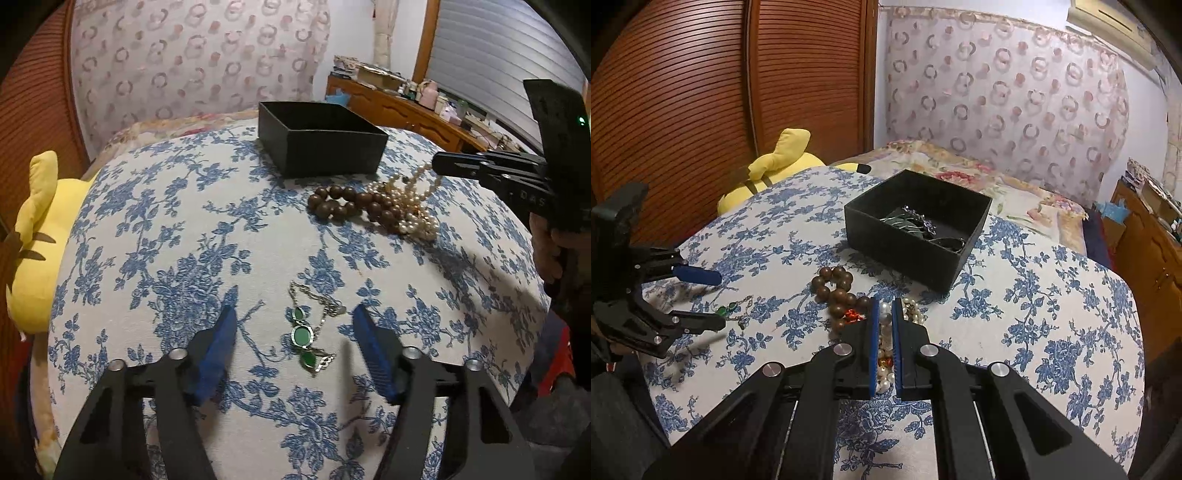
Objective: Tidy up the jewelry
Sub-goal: 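Close the right tool on the pearl strands while the left tool grasps the green pendant, then lift the pearl strands with the right tool while the left tool carries the pendant over the box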
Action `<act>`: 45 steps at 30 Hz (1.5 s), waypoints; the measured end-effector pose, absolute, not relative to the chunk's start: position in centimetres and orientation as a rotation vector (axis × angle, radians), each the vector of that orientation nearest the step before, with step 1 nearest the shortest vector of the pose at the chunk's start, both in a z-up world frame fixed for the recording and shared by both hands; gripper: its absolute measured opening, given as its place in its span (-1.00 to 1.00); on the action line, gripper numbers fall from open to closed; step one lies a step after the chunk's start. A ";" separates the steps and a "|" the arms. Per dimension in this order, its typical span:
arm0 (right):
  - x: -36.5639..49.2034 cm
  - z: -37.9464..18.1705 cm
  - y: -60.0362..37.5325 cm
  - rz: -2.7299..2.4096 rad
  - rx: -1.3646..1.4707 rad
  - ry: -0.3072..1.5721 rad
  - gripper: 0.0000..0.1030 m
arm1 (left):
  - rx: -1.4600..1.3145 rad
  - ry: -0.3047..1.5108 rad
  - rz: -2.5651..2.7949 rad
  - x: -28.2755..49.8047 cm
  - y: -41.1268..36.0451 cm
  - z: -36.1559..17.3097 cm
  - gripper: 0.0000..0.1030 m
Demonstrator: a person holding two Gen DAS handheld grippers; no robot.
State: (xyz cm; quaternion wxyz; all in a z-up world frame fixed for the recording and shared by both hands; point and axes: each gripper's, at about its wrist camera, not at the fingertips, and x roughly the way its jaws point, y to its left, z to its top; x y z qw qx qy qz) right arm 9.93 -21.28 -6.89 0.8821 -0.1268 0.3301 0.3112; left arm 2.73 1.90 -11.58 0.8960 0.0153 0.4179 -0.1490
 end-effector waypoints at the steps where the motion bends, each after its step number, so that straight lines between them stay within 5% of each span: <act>1: 9.9 -6.9 -21.3 0.648 -0.262 0.689 -0.86 | 0.035 0.870 -0.313 2.7 1.7 -11.6 -0.04; 10: 10.0 -7.0 -21.4 0.649 -0.258 0.690 -0.85 | 0.000 0.864 -0.311 2.9 2.5 -11.5 -0.56; 33: 10.0 -7.5 -21.3 0.650 -0.259 0.701 -0.85 | 0.086 0.891 -0.255 3.3 2.2 -12.2 -0.65; 36: 9.8 -7.2 -21.2 0.652 -0.261 0.693 -0.85 | 0.082 0.887 -0.257 3.5 2.3 -12.2 -0.80; 45: 9.0 -3.8 -21.3 0.659 -0.262 0.619 -0.85 | -0.001 0.780 -0.274 3.6 3.2 -8.5 -0.80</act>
